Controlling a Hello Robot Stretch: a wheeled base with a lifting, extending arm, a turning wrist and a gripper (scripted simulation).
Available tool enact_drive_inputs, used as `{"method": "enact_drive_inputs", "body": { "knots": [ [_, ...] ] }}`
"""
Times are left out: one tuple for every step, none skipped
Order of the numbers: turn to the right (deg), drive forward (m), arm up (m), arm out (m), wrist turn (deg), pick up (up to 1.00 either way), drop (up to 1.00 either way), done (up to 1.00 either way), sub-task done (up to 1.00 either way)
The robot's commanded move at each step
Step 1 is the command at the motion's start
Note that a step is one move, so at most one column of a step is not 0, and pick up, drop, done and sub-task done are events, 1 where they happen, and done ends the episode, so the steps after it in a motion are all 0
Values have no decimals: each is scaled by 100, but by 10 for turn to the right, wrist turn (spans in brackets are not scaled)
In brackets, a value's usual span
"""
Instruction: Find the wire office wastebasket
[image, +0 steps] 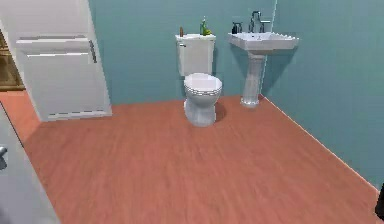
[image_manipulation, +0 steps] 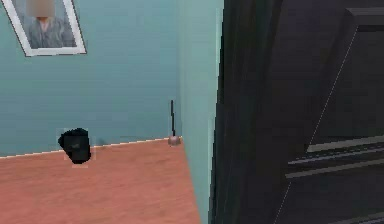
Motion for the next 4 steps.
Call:
{"method": "enact_drive_inputs", "body": {
  "knots": [
    [-60, 0, 0, 0, 0, 0, 0, 0, 0],
    [0, 70, 0, 0, 0, 0, 0, 0, 0],
    [-300, 0, 0, 0, 0, 0, 0, 0, 0],
    [0, 100, 0, 0, 0, 0, 0, 0, 0]
  ]
}}
